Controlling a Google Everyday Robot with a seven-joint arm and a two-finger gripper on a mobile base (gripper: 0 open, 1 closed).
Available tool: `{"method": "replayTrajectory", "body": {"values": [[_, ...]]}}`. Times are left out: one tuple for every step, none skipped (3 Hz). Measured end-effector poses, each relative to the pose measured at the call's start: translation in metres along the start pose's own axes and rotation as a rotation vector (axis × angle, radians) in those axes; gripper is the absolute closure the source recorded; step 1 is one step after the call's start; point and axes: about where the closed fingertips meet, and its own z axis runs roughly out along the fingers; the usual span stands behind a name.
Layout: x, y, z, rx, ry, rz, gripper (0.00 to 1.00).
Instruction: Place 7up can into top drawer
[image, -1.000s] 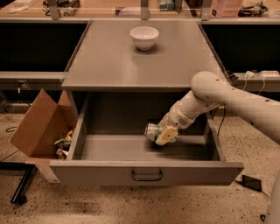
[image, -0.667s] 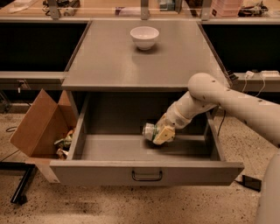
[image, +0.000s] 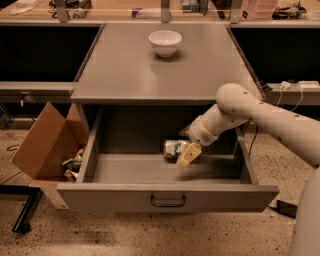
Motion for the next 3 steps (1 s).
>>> {"method": "replayTrajectory", "body": {"values": [[-0.024,0.016,-0.028,-0.005,-0.082,-0.073,0.00],[-0.038,0.033,-0.065,0.009,-0.137,-0.131,0.00],[-0.044,0.077,-0.110,0.038,-0.094,-0.176,0.00]]}}
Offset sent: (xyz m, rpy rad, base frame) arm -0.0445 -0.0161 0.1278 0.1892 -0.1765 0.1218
